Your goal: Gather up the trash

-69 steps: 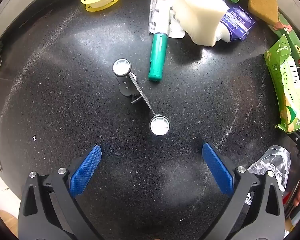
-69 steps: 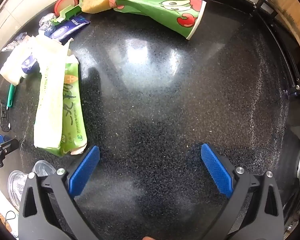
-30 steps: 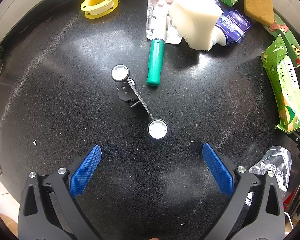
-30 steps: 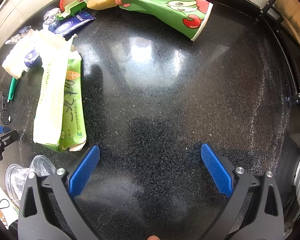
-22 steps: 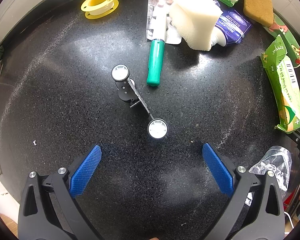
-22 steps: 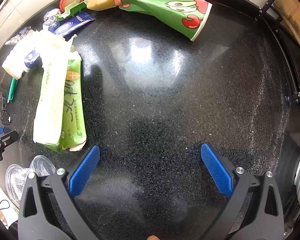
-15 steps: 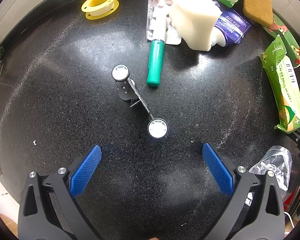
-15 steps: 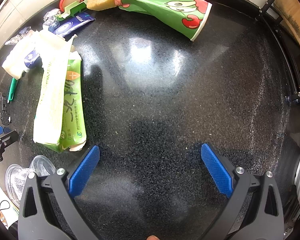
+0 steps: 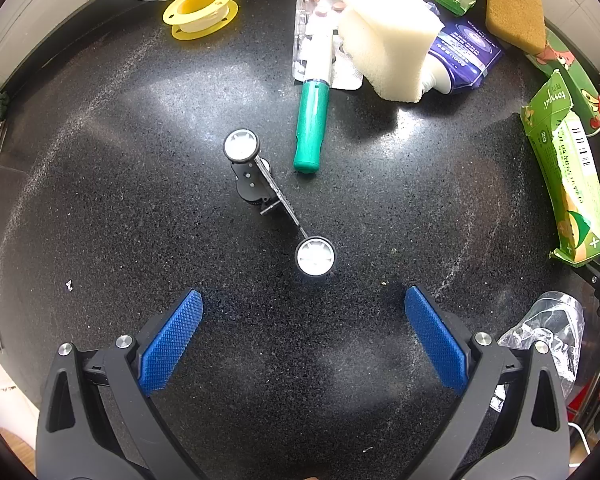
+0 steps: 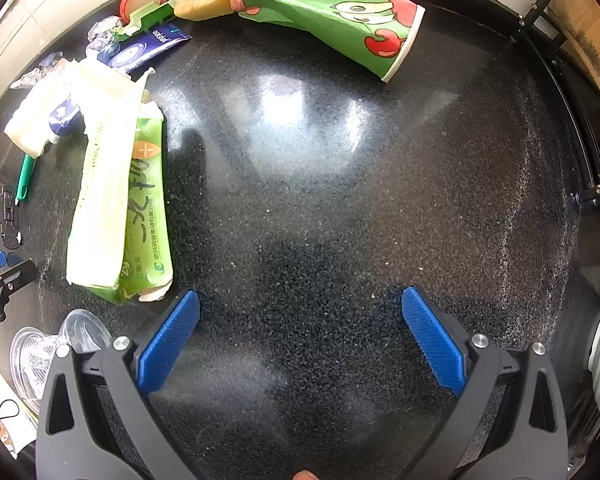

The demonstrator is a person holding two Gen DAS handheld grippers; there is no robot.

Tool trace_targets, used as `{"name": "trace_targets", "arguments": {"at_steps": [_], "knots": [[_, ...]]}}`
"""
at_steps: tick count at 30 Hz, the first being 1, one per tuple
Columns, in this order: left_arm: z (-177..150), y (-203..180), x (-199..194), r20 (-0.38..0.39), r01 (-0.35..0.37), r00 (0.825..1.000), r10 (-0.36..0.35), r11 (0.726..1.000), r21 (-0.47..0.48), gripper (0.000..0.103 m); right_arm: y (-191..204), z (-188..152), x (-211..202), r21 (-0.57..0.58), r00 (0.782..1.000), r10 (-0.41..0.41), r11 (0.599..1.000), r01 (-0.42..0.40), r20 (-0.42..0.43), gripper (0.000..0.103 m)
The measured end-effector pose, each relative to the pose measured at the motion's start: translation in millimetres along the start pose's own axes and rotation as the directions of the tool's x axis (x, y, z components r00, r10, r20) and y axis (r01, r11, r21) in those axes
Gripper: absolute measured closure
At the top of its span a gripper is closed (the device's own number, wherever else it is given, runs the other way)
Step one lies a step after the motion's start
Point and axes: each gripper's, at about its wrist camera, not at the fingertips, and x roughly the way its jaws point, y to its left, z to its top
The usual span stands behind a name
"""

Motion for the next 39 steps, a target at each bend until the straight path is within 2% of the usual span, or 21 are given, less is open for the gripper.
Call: {"name": "trace_targets", "arguments": {"at_steps": [12, 19, 24, 29, 39], "knots": [[4, 0, 2, -0.004, 0.002, 1.0, -0.002, 1.0, 0.005, 0.005, 2, -3, -2, -0.029, 1.0, 0.006, 1.0, -0.005, 0.008, 0.005], [-4, 10, -2, -0.009, -0.03, 1.0, 0.03, 0.999, -0.036, 0.005, -12, -8, -3, -0.038, 0.999, 0.006, 0.999, -0.007, -0.039, 0.005], [-15, 15, -17, 0.019, -0.023, 1.0, 0.024, 0.999, -0.028, 0.005, -39, -21, -4, 0.04, 0.998, -0.003, 0.999, 0.005, -0.062, 0.005], [-32, 24, -21, 0.014, -0.027, 1.0, 0.027, 1.0, -0.006, 0.005, -70, -38, -7, 0.118, 0.998, -0.01, 0.993, 0.018, -0.064, 0.005], [-57, 52, -24, 0.021, -0.005, 1.0, 0.006, 0.999, -0.043, 0.005, -117, -57, -15, 0.245, 0.998, 0.019, 0.97, -0.004, -0.057, 0.005]]}}
